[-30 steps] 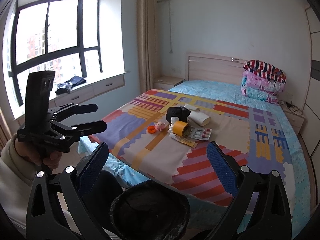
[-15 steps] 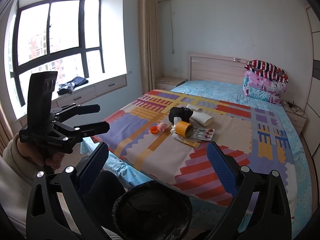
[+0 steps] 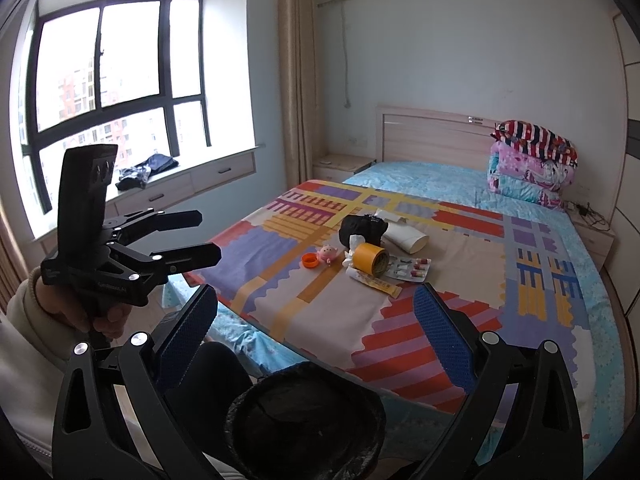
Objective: Collect trash
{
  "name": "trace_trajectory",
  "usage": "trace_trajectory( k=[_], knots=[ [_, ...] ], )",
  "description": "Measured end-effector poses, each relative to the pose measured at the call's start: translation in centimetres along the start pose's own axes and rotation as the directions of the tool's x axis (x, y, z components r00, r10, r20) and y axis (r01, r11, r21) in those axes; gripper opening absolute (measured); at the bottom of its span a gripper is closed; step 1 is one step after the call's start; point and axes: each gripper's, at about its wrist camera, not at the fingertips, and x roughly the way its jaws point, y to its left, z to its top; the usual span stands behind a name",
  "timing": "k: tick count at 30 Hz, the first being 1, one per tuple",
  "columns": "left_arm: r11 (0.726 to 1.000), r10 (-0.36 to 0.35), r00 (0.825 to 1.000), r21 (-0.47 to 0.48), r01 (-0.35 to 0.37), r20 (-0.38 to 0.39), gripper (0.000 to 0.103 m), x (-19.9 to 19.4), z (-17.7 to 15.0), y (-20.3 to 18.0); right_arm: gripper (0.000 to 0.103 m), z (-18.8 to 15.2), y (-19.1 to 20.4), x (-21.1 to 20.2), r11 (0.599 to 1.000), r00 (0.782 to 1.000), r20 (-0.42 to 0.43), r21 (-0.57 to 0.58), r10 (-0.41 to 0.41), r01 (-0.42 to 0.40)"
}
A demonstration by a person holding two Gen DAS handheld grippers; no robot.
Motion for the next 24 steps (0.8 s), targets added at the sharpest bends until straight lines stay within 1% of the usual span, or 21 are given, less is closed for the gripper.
trace_trajectory(
  k=[4,8,13,19,22,24],
  knots=[
    [1.0,0.006,1.0,0.001,-0.006,0.002,0.095,0.2,-0.1,0.2,0.099,0.0,-0.1,0.0,1.0,1.0,0.006,0.002,0.009,-0.009],
    [1.0,0.015,1.0,-0.012,-0.015,-0.013,0.095,1.4,-0.1,1.2,0.099,0.2,-0.5,1.0,1.0,1.0,-0.003,-0.001,0.02,-0.02],
    [0.999,0.021,0.999,-0.039,-0.022,-0.03,0.095,3.5,0.0,2.9,0.099,0.9,-1.3,3.7,1.0,0.999,-0.029,-0.007,0.028,-0.029],
    [0.996,0.048,0.995,-0.069,-0.054,-0.084,0.095,7.3,-0.3,5.5,0.099,1.8,-3.2,8.1,0.999,0.997,-0.067,-0.003,0.045,-0.046],
    [0.995,0.056,0.993,-0.078,-0.065,-0.106,0.095,9.2,-0.4,6.9,0.099,2.1,-3.9,10.5,0.999,0.995,-0.095,-0.016,0.032,-0.033],
    [0.995,0.057,0.992,-0.078,-0.066,-0.114,0.095,10.3,-0.5,7.6,0.092,2.2,-4.3,11.8,0.999,0.994,-0.108,-0.021,0.037,-0.04]
  ],
)
